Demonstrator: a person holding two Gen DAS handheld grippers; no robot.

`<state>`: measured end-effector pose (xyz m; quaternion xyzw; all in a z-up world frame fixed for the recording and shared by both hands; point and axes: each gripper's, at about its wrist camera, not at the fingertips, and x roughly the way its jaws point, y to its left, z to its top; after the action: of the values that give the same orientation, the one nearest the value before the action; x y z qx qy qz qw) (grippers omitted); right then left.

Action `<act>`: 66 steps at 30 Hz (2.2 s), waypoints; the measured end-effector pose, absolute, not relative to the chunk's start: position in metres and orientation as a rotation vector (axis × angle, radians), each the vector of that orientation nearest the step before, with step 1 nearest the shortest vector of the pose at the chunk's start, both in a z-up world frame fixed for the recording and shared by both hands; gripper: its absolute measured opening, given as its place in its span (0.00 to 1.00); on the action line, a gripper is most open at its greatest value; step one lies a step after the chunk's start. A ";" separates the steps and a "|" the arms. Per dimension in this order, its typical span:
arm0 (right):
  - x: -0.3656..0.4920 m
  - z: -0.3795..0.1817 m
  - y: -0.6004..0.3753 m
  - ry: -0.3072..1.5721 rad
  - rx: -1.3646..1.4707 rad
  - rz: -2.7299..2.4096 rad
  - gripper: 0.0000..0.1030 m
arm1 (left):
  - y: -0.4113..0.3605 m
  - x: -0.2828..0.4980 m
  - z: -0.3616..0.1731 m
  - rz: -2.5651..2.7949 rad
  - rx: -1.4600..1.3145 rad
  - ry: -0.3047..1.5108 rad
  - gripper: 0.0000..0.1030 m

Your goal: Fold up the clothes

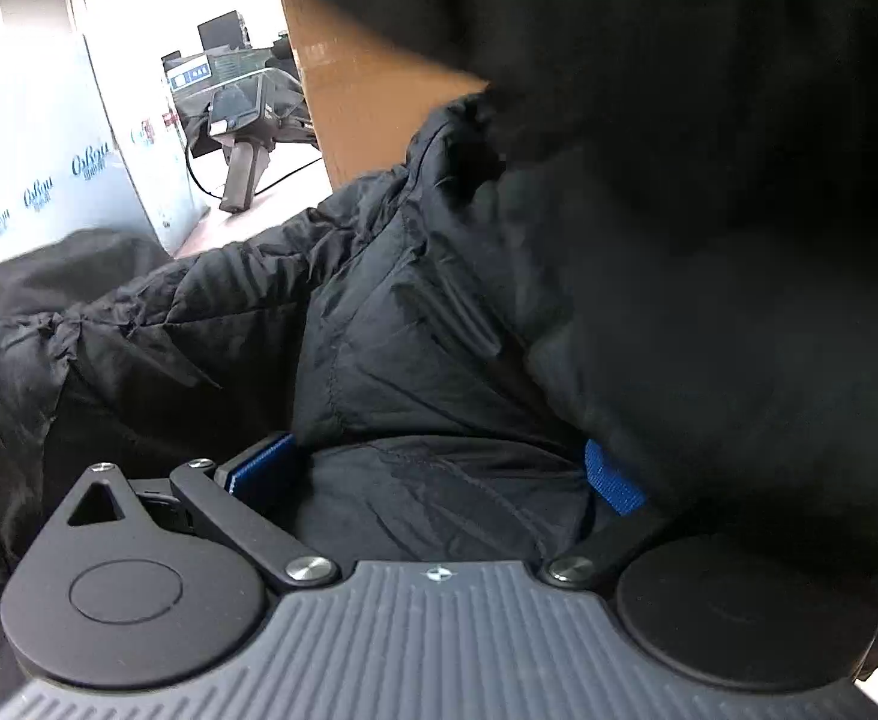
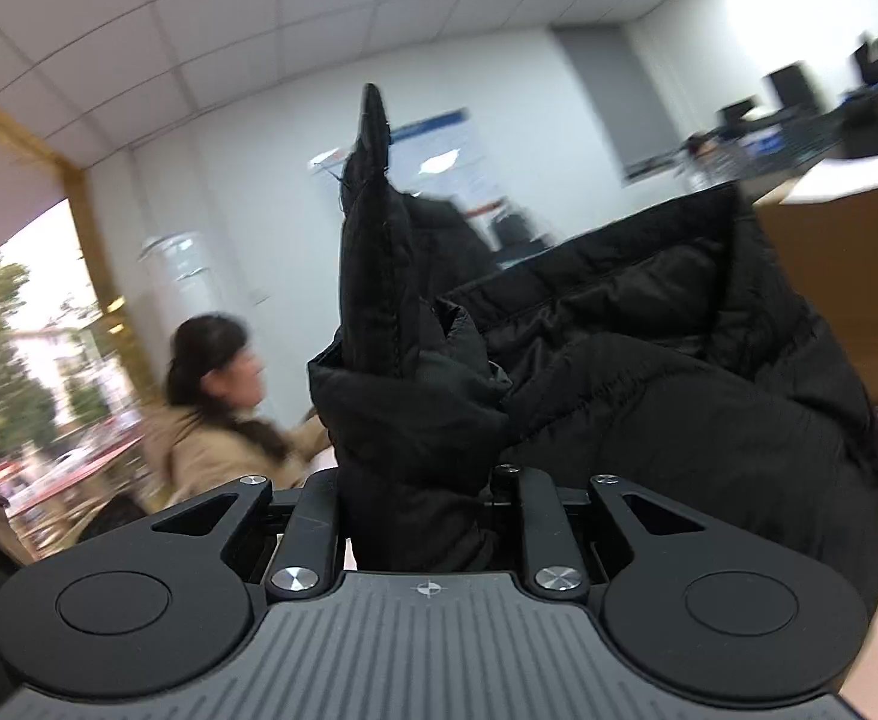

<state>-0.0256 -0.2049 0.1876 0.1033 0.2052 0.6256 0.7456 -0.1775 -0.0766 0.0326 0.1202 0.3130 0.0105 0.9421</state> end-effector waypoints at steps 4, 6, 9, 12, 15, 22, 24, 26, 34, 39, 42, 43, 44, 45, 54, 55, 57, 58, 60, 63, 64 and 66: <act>-0.017 0.187 -0.189 0.475 0.215 1.402 0.16 | -0.064 -0.209 0.065 0.116 0.349 0.594 0.99; -0.006 0.189 -0.184 0.483 0.219 1.404 0.16 | -0.054 -0.223 0.078 0.155 0.381 0.586 0.99; -0.022 0.196 -0.163 0.482 0.210 1.402 0.16 | -0.012 -0.256 0.109 0.280 0.360 0.579 0.99; -0.045 0.199 -0.142 0.475 0.147 1.413 0.17 | 0.024 -0.274 0.120 0.431 0.262 0.579 1.00; -0.062 0.186 -0.117 0.495 0.035 1.437 0.17 | 0.051 -0.292 0.124 0.639 0.191 0.583 1.00; -0.080 0.147 -0.066 0.609 -0.116 1.433 0.30 | 0.077 -0.327 0.145 0.808 0.111 0.565 1.00; -0.084 0.138 -0.051 0.644 -0.171 1.424 0.44 | 0.076 -0.324 0.146 0.792 0.095 0.583 1.00; -0.088 0.140 -0.047 0.665 -0.167 1.440 0.61 | 0.071 -0.326 0.145 0.766 0.064 0.620 1.00; -0.081 0.182 -0.098 0.574 0.056 1.629 0.85 | 0.100 -0.307 0.111 0.745 -0.102 0.777 1.00; -0.039 0.194 -0.149 0.513 0.172 1.410 0.88 | 0.100 -0.284 0.076 0.696 -0.102 0.831 1.00; -0.010 0.178 -0.160 0.502 0.070 1.128 0.88 | 0.089 -0.268 0.078 0.625 -0.067 0.724 0.99; -0.004 0.171 -0.160 0.502 0.035 1.071 0.88 | 0.086 -0.263 0.082 0.594 -0.051 0.686 0.99; -0.001 0.164 -0.159 0.504 0.004 1.031 0.88 | 0.081 -0.258 0.086 0.565 -0.017 0.658 0.99; 0.003 0.156 -0.159 0.505 -0.026 0.990 0.88 | 0.076 -0.253 0.091 0.536 0.019 0.629 0.99; -0.015 0.103 -0.122 0.476 -0.209 0.879 0.92 | 0.074 -0.267 0.126 0.865 0.434 0.730 1.00; -0.016 0.102 -0.120 0.476 -0.217 0.877 0.93 | 0.076 -0.272 0.131 0.895 0.438 0.729 1.00; -0.015 0.100 -0.113 0.487 -0.223 0.881 0.94 | 0.069 -0.291 0.155 0.908 0.405 0.653 1.00; -0.014 0.098 -0.109 0.496 -0.226 0.888 0.95 | 0.062 -0.298 0.166 0.863 0.363 0.591 1.00; -0.012 0.096 -0.107 0.508 -0.222 0.895 0.95 | 0.038 -0.302 0.183 0.685 0.257 0.484 1.00; -0.006 0.093 -0.099 0.525 -0.212 0.907 0.95 | 0.000 -0.297 0.195 0.431 0.135 0.373 1.00; -0.003 0.092 -0.095 0.529 -0.210 0.910 0.95 | -0.004 -0.296 0.194 0.403 0.127 0.370 1.00; 0.000 0.099 -0.101 0.525 -0.183 0.922 0.95 | -0.019 -0.277 0.182 0.300 0.148 0.424 1.00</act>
<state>0.0003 -0.1013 0.0992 -0.0869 0.2499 0.4392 0.8586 -0.2770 -0.0195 0.1823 0.0731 0.2093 0.1483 0.9638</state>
